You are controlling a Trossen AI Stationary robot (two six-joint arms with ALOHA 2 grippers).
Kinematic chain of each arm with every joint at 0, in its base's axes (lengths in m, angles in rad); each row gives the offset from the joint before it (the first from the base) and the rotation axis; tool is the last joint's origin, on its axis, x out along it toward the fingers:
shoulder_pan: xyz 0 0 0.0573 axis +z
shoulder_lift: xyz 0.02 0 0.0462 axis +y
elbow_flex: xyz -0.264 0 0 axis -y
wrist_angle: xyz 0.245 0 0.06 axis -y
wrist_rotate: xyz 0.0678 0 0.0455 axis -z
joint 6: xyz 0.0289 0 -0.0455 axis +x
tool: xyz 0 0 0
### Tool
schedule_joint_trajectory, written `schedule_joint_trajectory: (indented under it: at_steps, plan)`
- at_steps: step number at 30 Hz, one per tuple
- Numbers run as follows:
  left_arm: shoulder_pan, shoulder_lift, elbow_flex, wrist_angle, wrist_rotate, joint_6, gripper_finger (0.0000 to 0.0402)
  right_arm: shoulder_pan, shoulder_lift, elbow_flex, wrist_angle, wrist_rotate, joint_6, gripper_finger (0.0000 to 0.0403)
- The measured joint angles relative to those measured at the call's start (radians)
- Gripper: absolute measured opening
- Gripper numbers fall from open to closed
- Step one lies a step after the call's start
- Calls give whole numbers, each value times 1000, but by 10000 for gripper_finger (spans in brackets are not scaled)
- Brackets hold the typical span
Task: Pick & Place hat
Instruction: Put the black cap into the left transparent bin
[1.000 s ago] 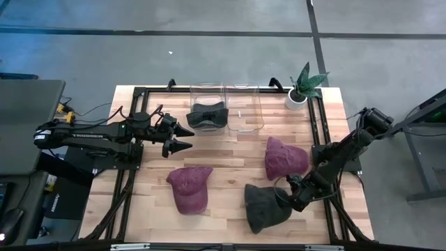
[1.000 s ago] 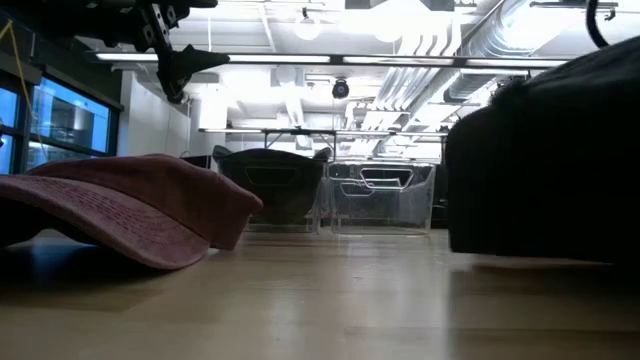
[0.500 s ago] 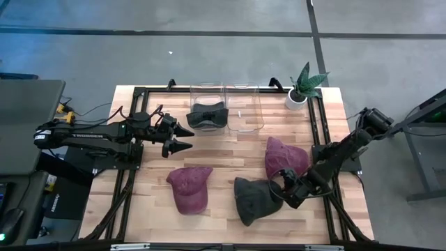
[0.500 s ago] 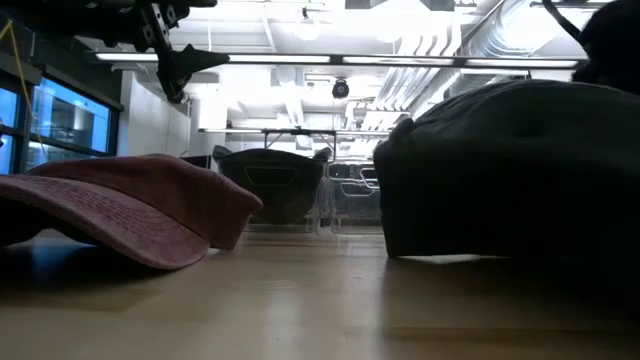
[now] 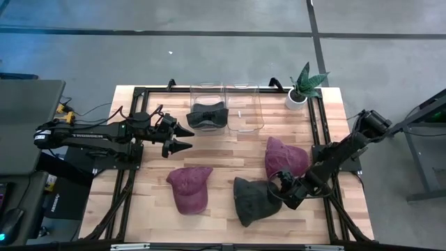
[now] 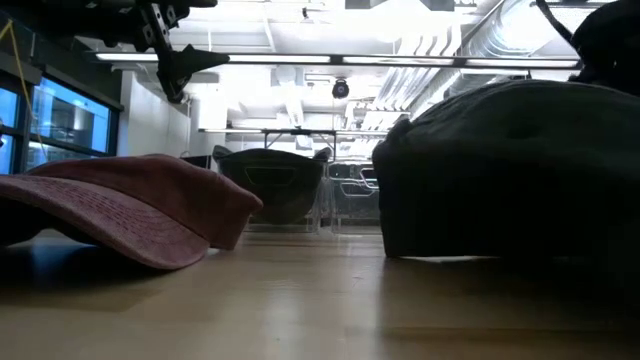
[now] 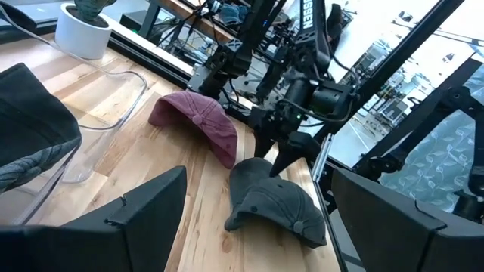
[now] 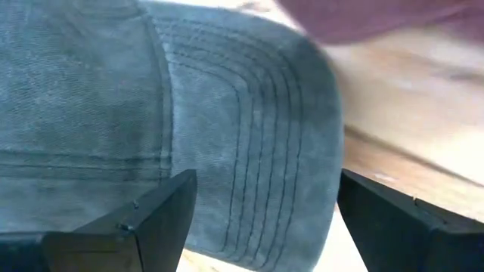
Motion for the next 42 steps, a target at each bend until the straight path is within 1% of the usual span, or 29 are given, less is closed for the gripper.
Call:
schedule_joint_trajectory:
  at_steps: [3, 5, 13, 16, 18, 21, 30, 34, 36, 42]
  plan:
    - [0, 0, 0, 0, 0, 0, 323, 0, 37, -45, 173, 13, -7, 307]
    - [0, 0, 0, 0, 0, 0, 323, 0, 52, -63, 231, 32, -24, 307]
    - [0, 0, 0, 0, -1, 0, 323, -6, 63, -74, 280, 76, -71, 307]
    - [0, 0, 0, 0, -4, 0, 323, -6, 64, -74, 310, 92, -74, 294]
    - [0, 0, 0, -1, -5, 0, 323, -7, 64, -75, 331, 100, -81, 273]
    - [0, 0, 0, -1, -5, 0, 323, -7, 64, -75, 353, 105, -90, 230]
    - [0, 0, 0, -2, -4, 0, 323, -7, 62, -74, 395, 112, -93, 84]
    - [0, 0, 0, -2, -3, 0, 323, -7, 60, -72, 453, 150, -126, 21]
    - [0, 0, 0, -2, -3, 0, 323, -8, 60, -72, 497, 167, -155, 11]
    - [0, 0, 0, -2, -2, 0, 323, -14, 62, -74, 600, 210, -233, 7]
